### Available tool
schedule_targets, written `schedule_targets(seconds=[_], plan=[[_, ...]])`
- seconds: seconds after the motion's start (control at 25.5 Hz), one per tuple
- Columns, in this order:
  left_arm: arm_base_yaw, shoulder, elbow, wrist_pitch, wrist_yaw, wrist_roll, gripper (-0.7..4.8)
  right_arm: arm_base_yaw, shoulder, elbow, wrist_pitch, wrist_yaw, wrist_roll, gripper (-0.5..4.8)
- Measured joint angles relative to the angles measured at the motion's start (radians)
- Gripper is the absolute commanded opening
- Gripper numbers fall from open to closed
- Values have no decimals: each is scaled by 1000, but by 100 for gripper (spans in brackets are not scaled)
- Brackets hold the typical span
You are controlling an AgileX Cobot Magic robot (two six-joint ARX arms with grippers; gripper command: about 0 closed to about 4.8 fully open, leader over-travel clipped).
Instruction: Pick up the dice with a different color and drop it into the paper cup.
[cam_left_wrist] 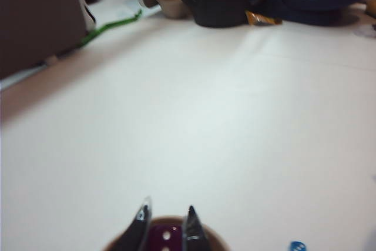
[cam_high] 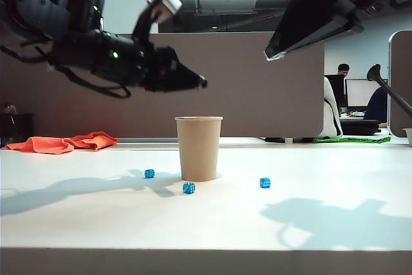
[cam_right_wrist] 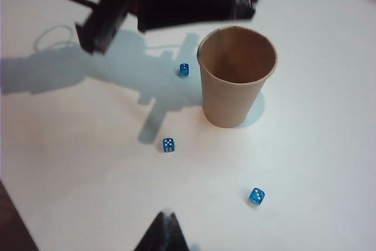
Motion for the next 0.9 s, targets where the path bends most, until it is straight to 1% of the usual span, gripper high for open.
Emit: schedule_targets(seconds=[0.16, 0.24, 0.28, 0.35, 0.39, 0.55, 0.67, 0.75, 0.79, 0.86, 0.9], plan=[[-6, 17, 0, -6, -8, 0, 23, 0, 0, 0, 0, 0, 0, -2], [-5, 18, 0, -3, -54, 0, 31, 0, 0, 0, 0, 0, 0, -2], [-5, 18, 0, -2, -60, 0, 35, 0, 0, 0, 0, 0, 0, -2], [-6, 18, 0, -2, -61, 0, 95, 0, 0, 0, 0, 0, 0, -1], [-6, 18, 0, -2, -61, 0, 139, 0, 0, 0, 0, 0, 0, -2], [-6, 18, 0, -2, -64, 0, 141, 0, 0, 0, 0, 0, 0, -2], [-6, 18, 0, -2, -64, 0, 194, 0, 0, 0, 0, 0, 0, -2], [-6, 18, 0, -1, -64, 0, 195, 0, 0, 0, 0, 0, 0, -2], [-6, 18, 0, -2, -64, 0, 207, 0, 0, 0, 0, 0, 0, -2], [-6, 18, 0, -2, -64, 0, 257, 0, 0, 0, 0, 0, 0, -2], [-6, 18, 0, -2, -64, 0, 273, 0, 0, 0, 0, 0, 0, -2]])
